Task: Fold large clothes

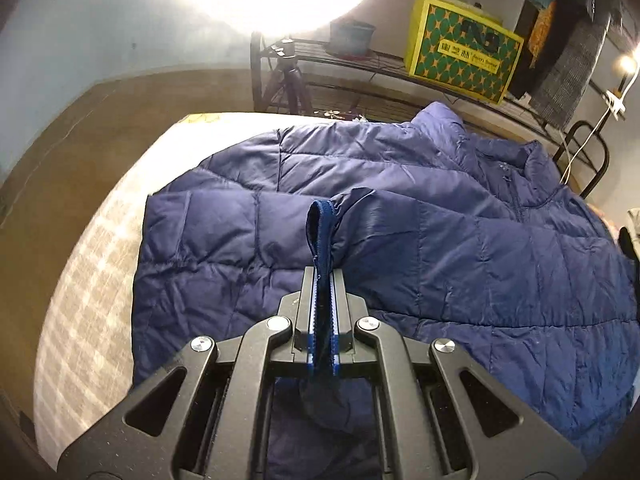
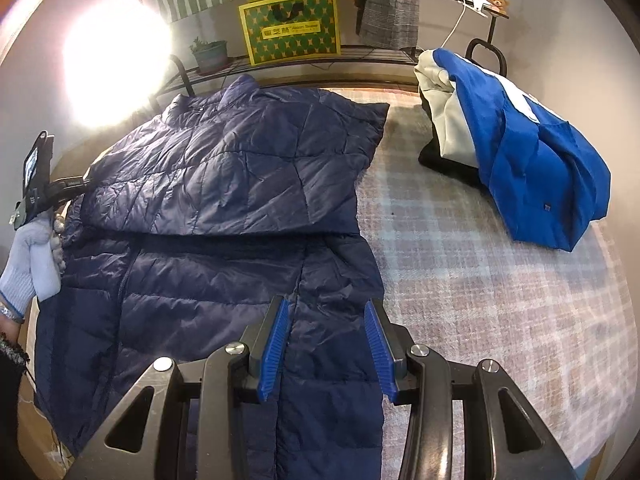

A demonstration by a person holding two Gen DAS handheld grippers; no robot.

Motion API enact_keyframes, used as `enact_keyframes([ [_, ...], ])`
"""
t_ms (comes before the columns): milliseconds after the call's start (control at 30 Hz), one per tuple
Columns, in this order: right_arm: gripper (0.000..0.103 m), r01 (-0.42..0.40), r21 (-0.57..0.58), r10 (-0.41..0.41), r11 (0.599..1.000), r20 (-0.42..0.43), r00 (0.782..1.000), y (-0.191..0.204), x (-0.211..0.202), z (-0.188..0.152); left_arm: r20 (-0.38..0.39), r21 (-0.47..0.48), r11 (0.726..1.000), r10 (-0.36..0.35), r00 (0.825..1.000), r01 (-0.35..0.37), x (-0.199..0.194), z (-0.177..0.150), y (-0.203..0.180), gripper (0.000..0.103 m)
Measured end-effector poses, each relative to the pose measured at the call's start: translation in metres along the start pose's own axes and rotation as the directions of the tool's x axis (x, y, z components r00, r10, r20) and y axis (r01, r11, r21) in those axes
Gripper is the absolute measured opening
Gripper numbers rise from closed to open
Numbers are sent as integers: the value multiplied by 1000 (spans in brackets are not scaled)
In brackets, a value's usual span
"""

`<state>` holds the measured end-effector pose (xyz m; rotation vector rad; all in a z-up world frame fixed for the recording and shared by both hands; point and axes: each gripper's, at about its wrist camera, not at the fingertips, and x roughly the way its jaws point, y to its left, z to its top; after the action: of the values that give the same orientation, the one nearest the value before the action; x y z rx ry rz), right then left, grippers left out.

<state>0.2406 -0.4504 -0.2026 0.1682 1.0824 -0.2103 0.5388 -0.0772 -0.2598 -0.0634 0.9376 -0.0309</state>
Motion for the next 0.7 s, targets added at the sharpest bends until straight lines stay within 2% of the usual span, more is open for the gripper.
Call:
enact_keyframes([
  [200,43,3,2,-3,1000,4,1000,-2,-1,-1,-22,-17,1000,25,999,-25,11,-6,4,6],
  [333,43,-1,-5,1,1000,13,1000,-1,-4,-2,-2,-50,999,0,1000,0,1,-5,13,7],
  [533,43,-4,-8,5,1000,45,999,-3,-14,0,83,-73,997,-33,996,39,-54,4,31,9],
  [700,43,-16,5,15,1000,106,994,-7,-32,1,128,-67,995,-67,989,76,-115,-9,58,9],
])
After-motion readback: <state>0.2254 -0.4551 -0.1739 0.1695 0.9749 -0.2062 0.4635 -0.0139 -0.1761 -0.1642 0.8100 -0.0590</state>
